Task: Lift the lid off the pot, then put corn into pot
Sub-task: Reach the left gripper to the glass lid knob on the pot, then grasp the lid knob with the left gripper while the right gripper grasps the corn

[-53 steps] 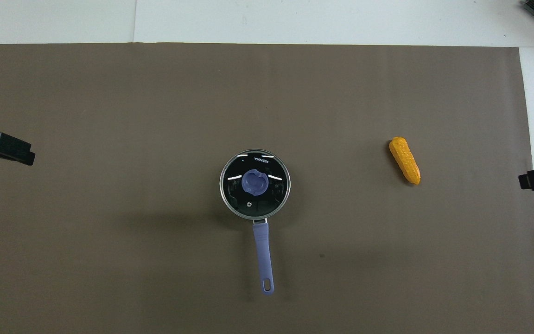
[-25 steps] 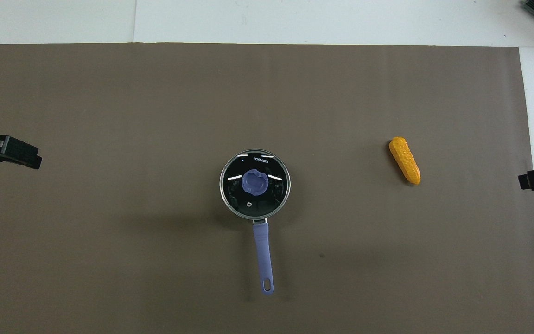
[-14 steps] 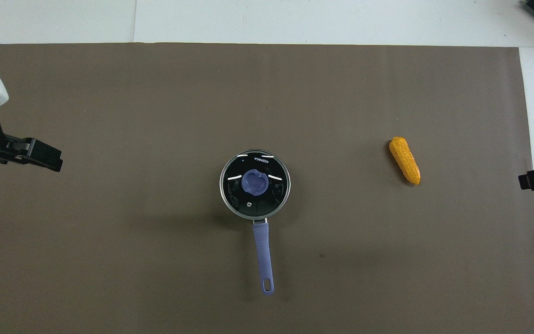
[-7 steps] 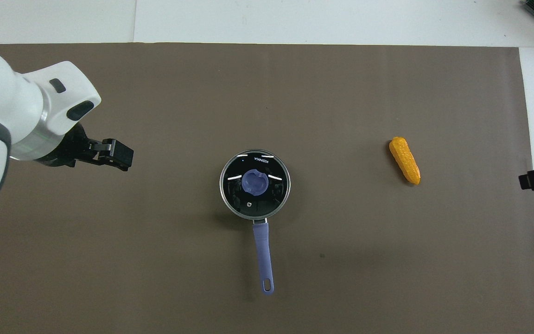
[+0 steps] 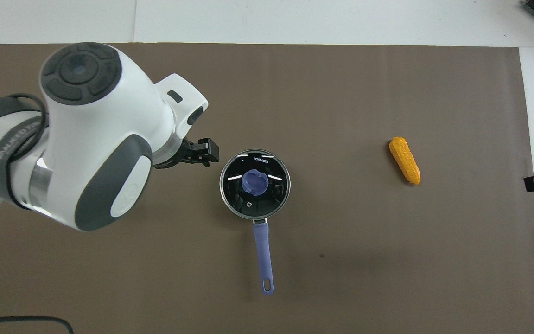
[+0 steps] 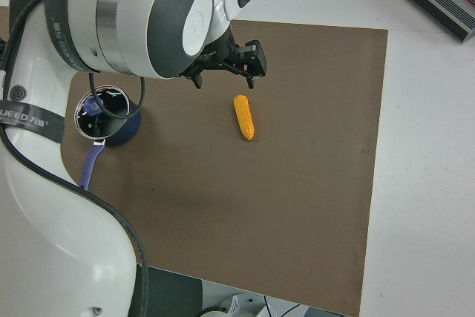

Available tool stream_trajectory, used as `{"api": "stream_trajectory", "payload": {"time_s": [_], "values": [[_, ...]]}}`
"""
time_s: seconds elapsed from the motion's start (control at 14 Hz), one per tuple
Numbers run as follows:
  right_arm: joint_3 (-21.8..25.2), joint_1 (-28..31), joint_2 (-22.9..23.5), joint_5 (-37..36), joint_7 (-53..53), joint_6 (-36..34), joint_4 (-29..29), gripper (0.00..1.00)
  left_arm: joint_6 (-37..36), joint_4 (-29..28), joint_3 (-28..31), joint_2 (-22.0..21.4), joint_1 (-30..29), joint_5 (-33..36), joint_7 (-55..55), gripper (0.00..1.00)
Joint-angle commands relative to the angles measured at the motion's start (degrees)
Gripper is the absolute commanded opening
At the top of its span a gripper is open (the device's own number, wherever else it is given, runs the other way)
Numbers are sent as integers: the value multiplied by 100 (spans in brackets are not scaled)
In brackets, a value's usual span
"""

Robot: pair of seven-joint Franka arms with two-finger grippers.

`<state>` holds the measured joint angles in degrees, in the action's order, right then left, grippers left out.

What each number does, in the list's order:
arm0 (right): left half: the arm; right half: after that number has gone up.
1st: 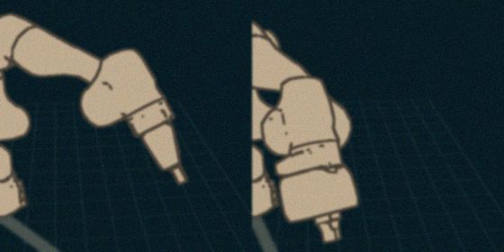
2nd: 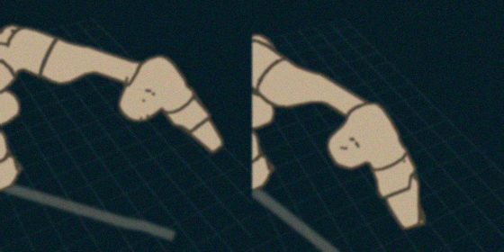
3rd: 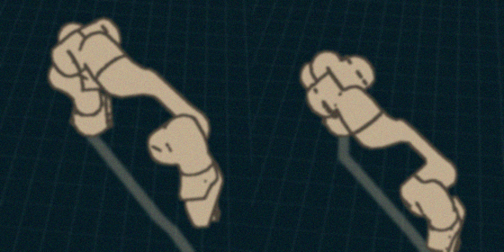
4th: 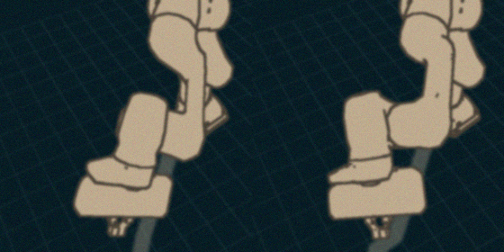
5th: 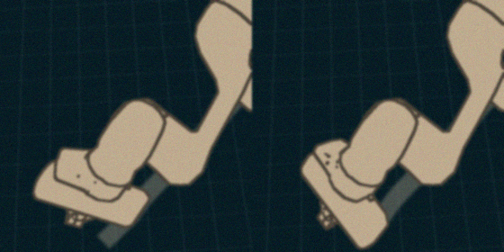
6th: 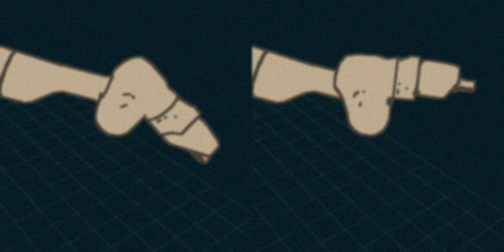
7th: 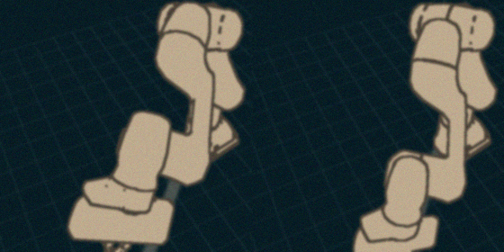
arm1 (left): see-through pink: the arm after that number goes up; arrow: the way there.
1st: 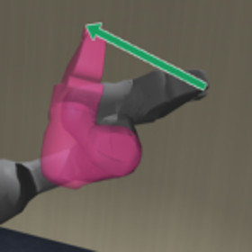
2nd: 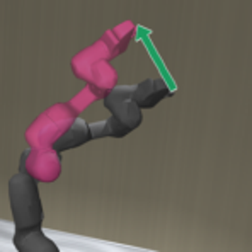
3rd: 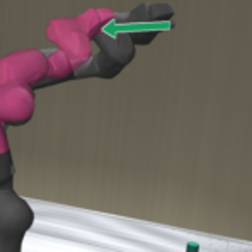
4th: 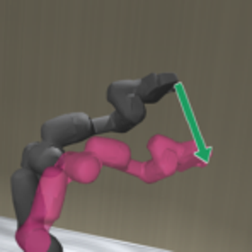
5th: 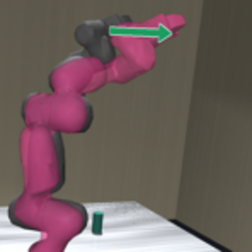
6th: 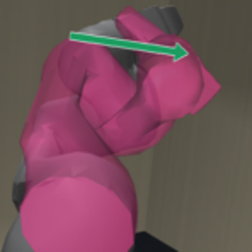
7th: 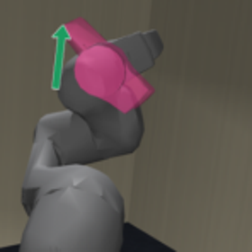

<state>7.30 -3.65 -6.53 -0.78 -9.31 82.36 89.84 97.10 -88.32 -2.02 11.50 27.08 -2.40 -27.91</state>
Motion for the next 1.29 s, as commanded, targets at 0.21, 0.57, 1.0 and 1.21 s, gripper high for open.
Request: {"api": "stream_trajectory", "payload": {"time_s": [0.21,0.57,1.0,1.21], "values": [[-35,-30,107,25,-194,1667,1298,100,635,42,105,703,763,12,-856,100],[-53,-100,1371,96,-692,2914,1554,100,1161,148,105,1021,940,-24,-1208,100],[-71,-293,2278,114,-1108,4252,1853,100,1671,-344,96,1030,1045,-41,-1323,100],[-106,-408,2498,114,-1178,4525,1993,100,1628,-520,96,968,1045,-41,-1314,100]]}}
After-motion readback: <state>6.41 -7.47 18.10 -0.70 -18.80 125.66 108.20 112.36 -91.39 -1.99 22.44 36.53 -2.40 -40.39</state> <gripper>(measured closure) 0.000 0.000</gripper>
